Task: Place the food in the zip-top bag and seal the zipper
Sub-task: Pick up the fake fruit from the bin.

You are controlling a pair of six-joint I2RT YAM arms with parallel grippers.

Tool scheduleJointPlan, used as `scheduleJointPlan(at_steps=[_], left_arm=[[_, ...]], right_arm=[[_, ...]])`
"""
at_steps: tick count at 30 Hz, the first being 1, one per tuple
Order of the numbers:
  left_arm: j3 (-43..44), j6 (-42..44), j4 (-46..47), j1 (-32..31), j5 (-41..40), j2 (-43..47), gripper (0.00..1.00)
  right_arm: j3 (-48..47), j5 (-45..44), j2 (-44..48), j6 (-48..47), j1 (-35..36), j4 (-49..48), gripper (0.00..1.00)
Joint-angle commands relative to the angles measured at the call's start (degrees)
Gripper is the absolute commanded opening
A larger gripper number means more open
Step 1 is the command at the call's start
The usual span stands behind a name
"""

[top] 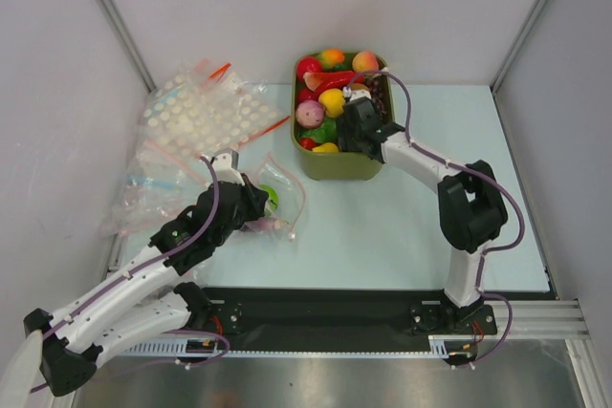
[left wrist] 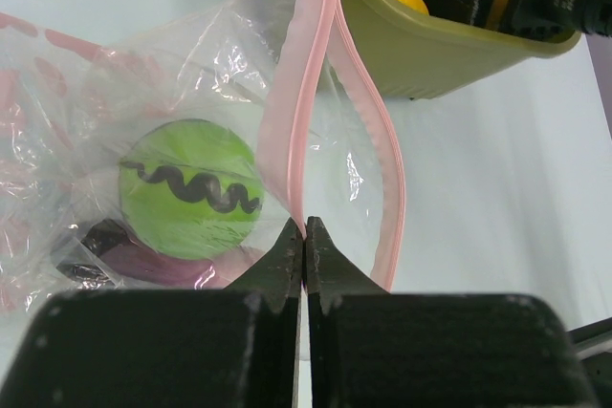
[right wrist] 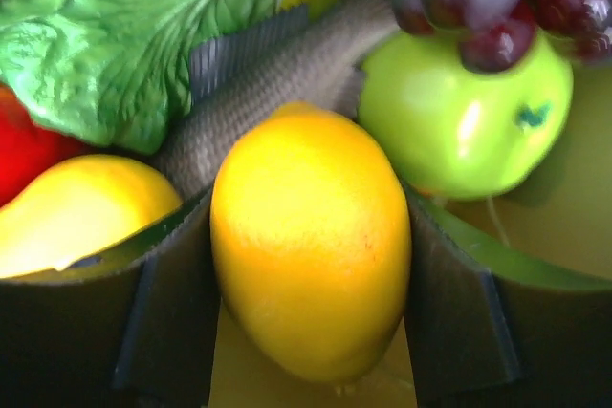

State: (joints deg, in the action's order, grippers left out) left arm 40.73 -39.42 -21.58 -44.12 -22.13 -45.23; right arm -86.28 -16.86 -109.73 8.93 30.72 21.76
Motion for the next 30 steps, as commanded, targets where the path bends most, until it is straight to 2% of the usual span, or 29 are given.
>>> scheduleJointPlan(at_steps=[1,5,8,17,23,27,30], left_arm=[[1.11,0.75,2.16,0.0,-0.28,0.5,0.0],[1.11,0.75,1.99,0.0,-0.37,0.58,0.0],[1.11,0.83,2.25,0.0,-0.37,0.58,0.0],[1.28,0.92,1.98,0.0,-0.46,-0.21,0.0],[1.45,0.92,2.07,0.0,0.24,-0.21,0.0],[1.63,1.19,2.07,0.0,0.95,0.14,0.0],[1.02,1.8,3.47,0.0,2.96,0.41,0.0]], right_arm=[[8.04,3.85,10.73,1.26,-0.13,-10.12,0.24],[16.04,5.87,19.1,2.49,-0.31,-17.44,0.17],[20.88,8.24,24.64,3.55,-0.84,-22.62,0.16],[25.46,14.48,30.63,5.4,-1.45,-27.38,0.16],[28.09,29.32,35.11,5.84,-0.58,-30.28,0.17],[29.24,33.21,36.78,3.04,5.04,-29.93,0.18],[30.38,30.67,37.31,-1.01,11.89,-29.41,0.18]])
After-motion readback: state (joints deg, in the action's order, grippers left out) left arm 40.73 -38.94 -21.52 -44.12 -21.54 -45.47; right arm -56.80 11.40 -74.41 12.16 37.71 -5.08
